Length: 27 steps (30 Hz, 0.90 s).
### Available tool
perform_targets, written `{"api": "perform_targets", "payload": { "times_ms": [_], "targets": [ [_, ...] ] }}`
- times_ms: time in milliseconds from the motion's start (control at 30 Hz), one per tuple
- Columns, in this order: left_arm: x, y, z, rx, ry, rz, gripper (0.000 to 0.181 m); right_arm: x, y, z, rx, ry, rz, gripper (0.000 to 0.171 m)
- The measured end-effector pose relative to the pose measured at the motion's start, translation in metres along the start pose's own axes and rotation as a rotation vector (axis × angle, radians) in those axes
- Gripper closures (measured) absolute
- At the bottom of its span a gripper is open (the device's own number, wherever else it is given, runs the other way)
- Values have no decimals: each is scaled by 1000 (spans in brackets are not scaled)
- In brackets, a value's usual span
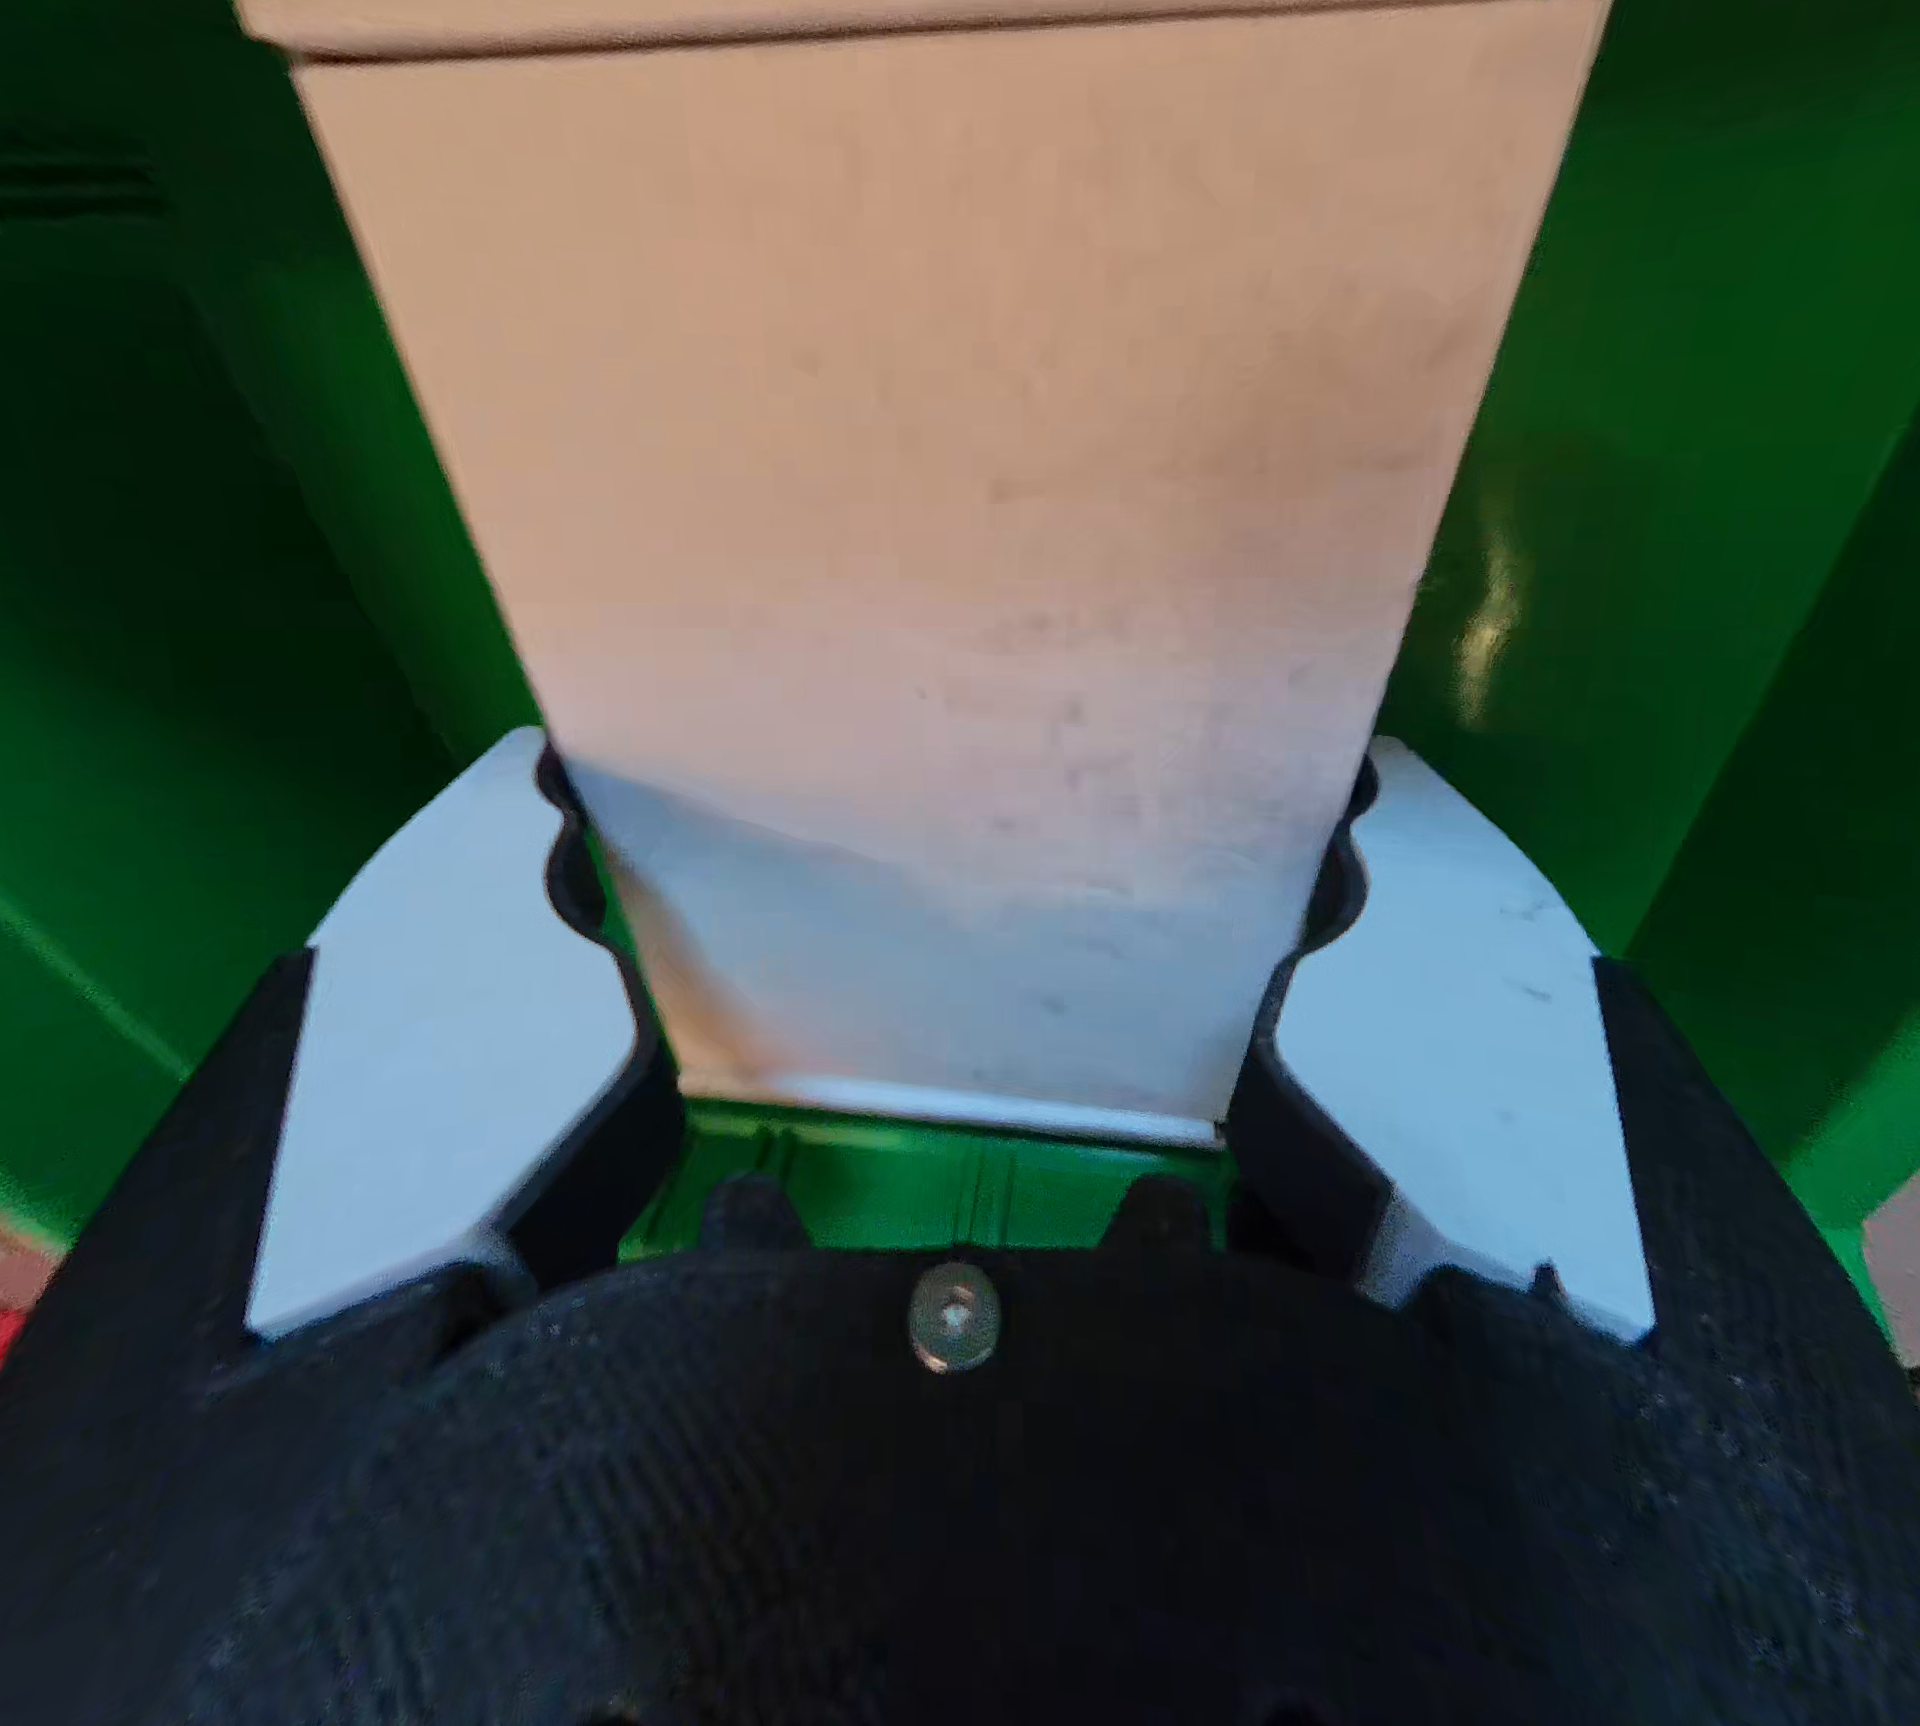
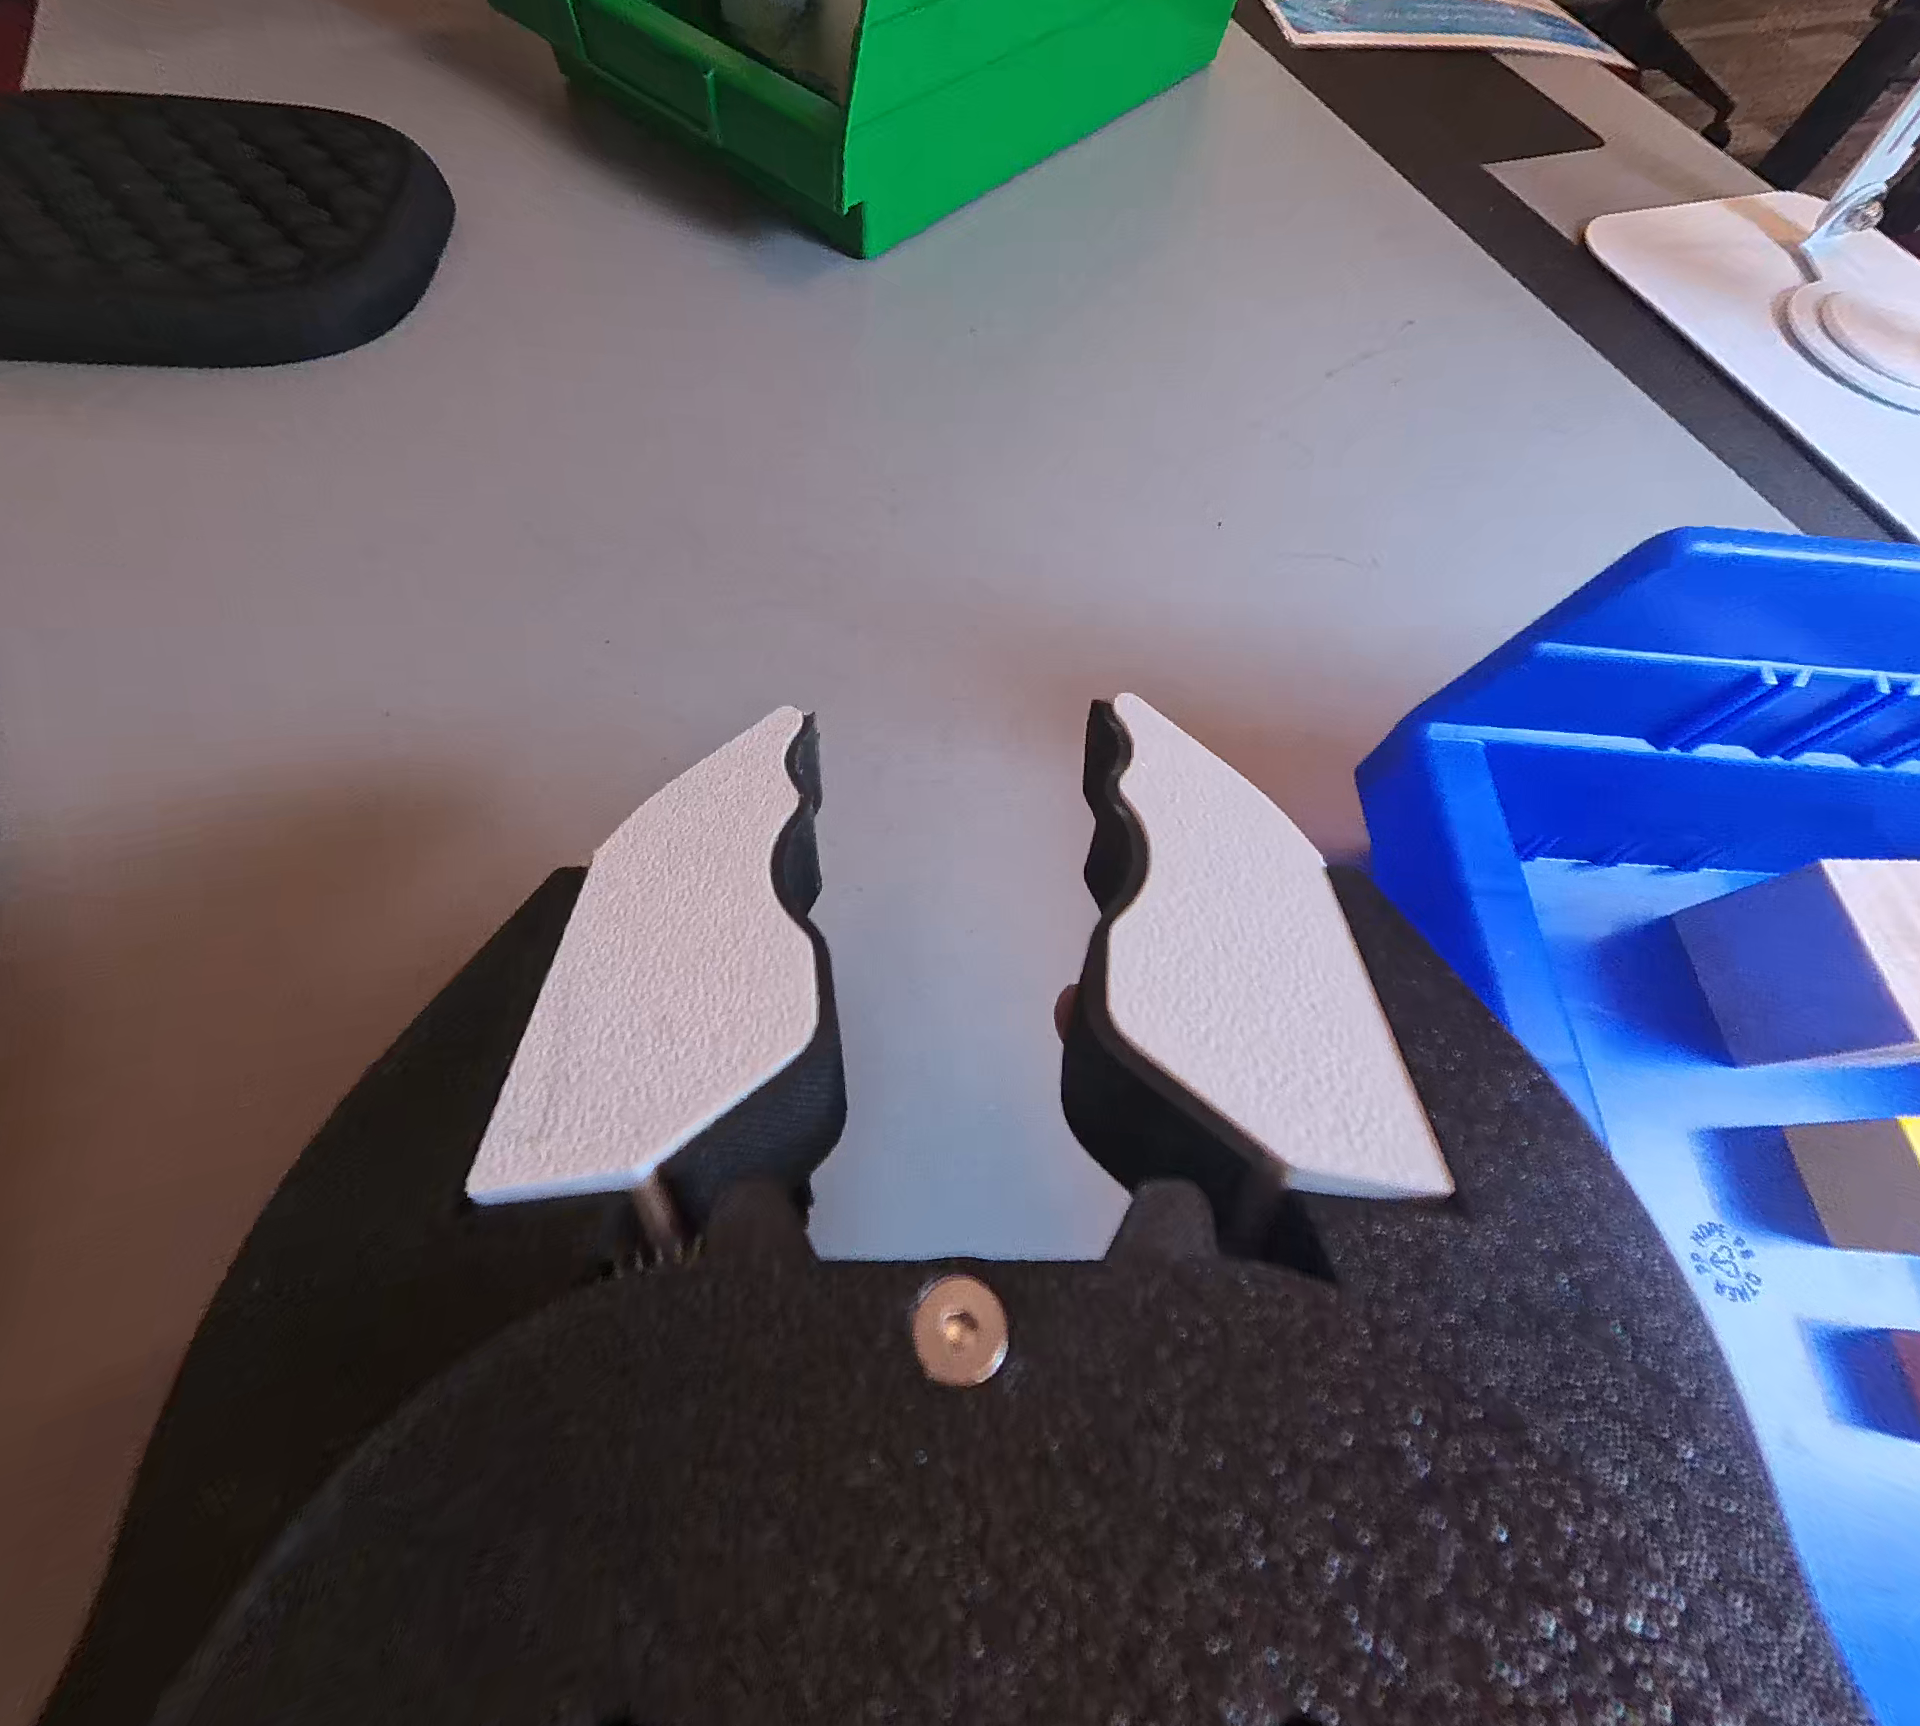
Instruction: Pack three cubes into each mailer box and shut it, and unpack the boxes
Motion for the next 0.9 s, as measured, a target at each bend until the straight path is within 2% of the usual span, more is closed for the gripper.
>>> {"api": "perform_targets", "payload": {
  "times_ms": [167, 233, 400, 500, 567, 667, 800, 867, 900],
  "targets": [
    [1, 6, -3, -39, 33, 21, 46, 1, -2, -2, -17, 22, -2, 124],
    [-1, 11, -15, -57, 78, 14, 46, 5, -3, -4, -31, 52, -25, 124],
    [-5, 27, -83, -107, 270, 1, 47, 18, -7, -5, -105, 131, -139, 120],
    [5, 61, -130, -187, 381, 76, 49, 30, -17, 0, -164, 157, -284, 114],
    [18, 91, -147, -253, 407, 169, 49, 44, -27, 6, -196, 181, -400, 110],
    [44, 136, -148, -359, 398, 302, 49, 68, -46, 15, -249, 209, -593, 101],
    [83, 194, -125, -518, 348, 459, 49, 94, -80, 24, -283, 234, -871, 87],
    [100, 220, -114, -597, 328, 518, 50, 96, -100, 31, -253, 216, -989, 86],
    [107, 230, -110, -639, 322, 537, 50, 94, -107, 34, -242, 202, -1036, 92]
  ]
}}
Point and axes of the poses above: each gripper's, where its closed fingertips meet, z out along the fingers, x out of its top, y = z × x across the jaws, the point moved 6 cm from there along -z, back along the fingers, and after that the axes turned 2 degrees about -z, right-handed, at the moved point
